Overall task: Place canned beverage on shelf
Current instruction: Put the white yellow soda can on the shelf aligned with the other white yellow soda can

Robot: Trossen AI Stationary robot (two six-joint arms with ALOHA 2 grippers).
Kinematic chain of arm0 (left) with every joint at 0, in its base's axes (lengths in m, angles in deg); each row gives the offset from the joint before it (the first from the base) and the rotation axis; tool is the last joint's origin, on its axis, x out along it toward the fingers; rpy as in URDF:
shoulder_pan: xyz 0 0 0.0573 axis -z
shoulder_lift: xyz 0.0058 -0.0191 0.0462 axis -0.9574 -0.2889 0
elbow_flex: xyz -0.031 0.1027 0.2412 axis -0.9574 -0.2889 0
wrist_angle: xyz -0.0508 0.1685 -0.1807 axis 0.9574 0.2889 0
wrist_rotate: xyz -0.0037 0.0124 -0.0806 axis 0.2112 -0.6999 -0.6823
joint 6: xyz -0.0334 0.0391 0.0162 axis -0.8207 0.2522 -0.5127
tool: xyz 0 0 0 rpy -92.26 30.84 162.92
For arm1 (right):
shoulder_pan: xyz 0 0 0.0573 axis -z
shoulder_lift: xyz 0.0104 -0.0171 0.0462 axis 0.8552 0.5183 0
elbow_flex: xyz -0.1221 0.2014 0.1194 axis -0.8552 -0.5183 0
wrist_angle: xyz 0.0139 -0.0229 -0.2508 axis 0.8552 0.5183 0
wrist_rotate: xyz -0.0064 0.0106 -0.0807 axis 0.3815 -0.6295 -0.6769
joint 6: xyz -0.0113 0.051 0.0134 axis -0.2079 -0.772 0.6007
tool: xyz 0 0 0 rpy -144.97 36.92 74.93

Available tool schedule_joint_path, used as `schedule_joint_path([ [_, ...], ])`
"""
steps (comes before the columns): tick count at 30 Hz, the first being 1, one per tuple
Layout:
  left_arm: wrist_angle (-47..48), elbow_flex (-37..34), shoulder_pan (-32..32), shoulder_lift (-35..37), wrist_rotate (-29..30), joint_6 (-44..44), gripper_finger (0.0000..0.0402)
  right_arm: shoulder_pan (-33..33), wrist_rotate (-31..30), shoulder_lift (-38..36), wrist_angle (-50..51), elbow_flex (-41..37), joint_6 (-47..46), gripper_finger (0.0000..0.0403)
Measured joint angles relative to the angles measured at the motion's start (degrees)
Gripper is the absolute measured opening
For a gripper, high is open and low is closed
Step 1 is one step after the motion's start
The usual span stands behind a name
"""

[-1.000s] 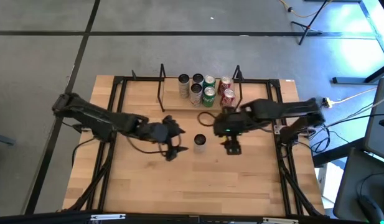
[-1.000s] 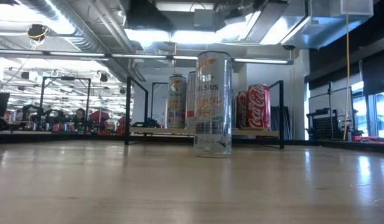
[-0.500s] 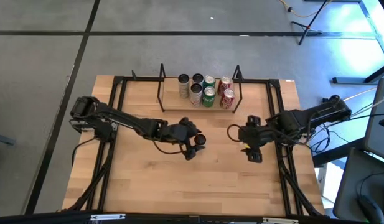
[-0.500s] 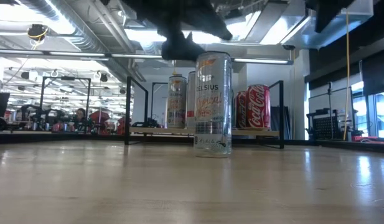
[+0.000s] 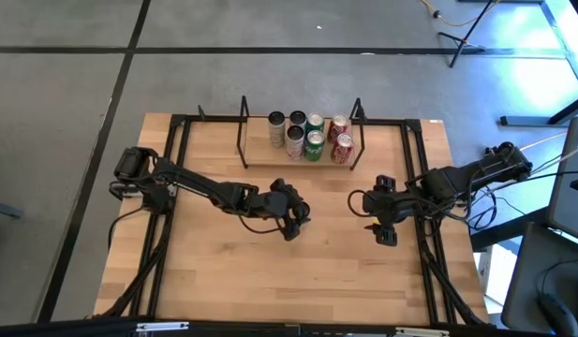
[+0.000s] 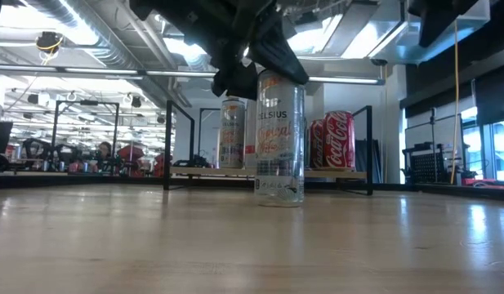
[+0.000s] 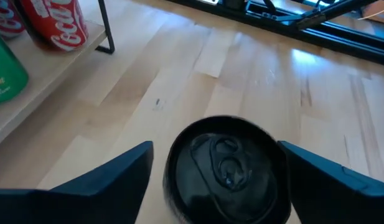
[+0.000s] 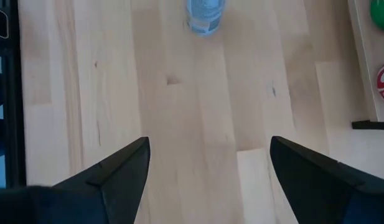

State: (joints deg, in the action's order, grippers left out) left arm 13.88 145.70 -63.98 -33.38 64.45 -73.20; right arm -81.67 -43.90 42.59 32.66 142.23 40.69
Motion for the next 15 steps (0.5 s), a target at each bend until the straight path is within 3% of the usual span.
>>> schedule_joint_path([
  [8, 0.01, 0.0, 0.02, 0.0, 0.22, -1.11, 0.0222, 0.02, -0.83, 0.02, -0.28, 0.0, 0.37, 0.0317],
  [15, 0.81, 0.09, 0.13, 0.99, -0.57, -2.71, 0.022, 0.02, -2.4, 0.02, -0.23, 0.0, 0.42, 0.0317],
])
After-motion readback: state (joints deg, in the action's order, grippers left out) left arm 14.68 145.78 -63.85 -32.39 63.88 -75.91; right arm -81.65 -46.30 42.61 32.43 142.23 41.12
